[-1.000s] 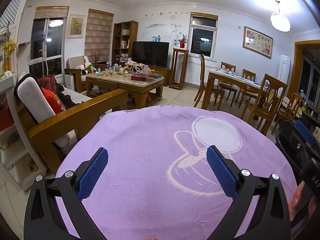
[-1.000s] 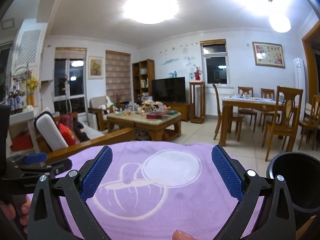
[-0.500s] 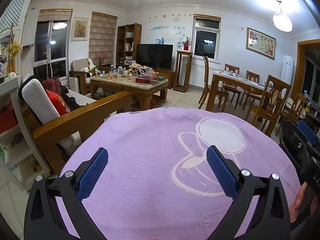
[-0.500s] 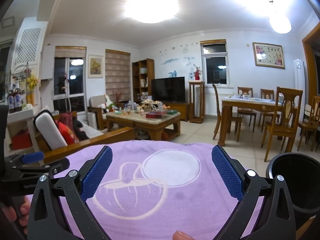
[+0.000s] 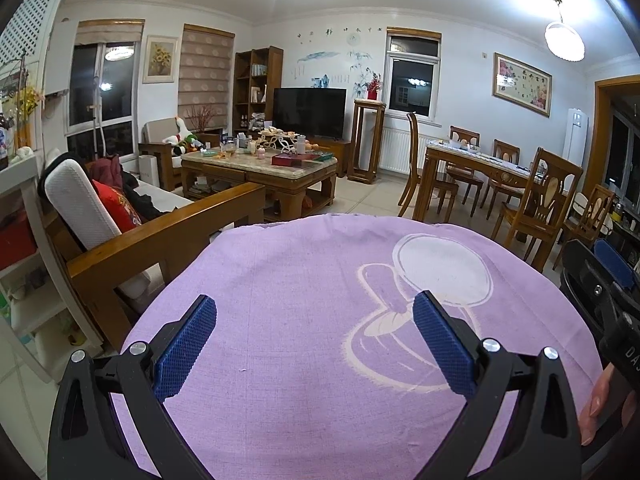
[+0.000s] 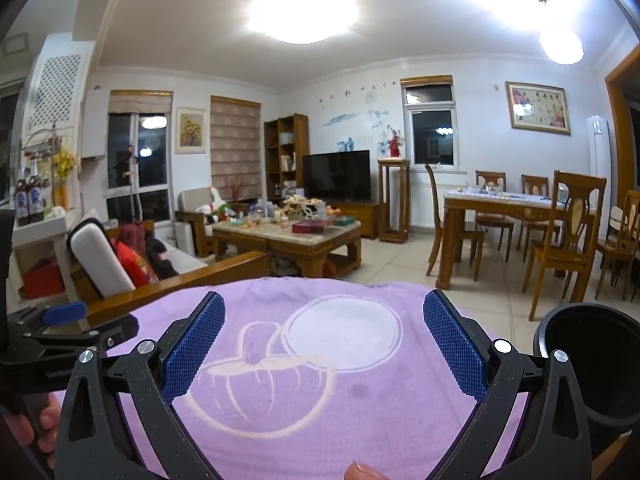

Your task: Collect trash

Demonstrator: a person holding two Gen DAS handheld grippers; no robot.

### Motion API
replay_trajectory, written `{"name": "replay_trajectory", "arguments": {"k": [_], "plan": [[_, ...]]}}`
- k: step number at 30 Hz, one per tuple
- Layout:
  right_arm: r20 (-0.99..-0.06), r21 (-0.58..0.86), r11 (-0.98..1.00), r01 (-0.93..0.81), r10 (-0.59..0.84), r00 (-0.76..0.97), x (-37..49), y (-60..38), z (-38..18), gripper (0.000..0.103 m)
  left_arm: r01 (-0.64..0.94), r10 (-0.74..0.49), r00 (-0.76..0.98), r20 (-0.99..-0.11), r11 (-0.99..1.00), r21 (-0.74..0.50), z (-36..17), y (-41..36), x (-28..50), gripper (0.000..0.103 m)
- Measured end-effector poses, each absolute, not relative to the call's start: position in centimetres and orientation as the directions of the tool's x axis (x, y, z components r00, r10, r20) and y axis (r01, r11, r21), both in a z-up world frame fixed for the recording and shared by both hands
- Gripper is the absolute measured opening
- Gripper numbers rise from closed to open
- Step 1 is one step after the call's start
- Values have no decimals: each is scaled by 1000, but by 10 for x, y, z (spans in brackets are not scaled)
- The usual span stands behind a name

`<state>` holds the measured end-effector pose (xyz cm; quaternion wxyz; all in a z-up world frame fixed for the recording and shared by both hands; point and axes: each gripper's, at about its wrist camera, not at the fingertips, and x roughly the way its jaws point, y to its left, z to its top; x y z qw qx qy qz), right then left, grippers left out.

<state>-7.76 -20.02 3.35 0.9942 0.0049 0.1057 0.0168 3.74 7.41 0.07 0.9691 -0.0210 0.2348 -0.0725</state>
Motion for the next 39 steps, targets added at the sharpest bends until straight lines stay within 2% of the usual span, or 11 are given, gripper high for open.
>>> {"name": "replay_trajectory", "arguments": {"k": [39], "plan": [[-214,17,999,-37,40,976,-76,-197,32,98,128,-145,879,-454,989,-68,4,77,36,98]]}}
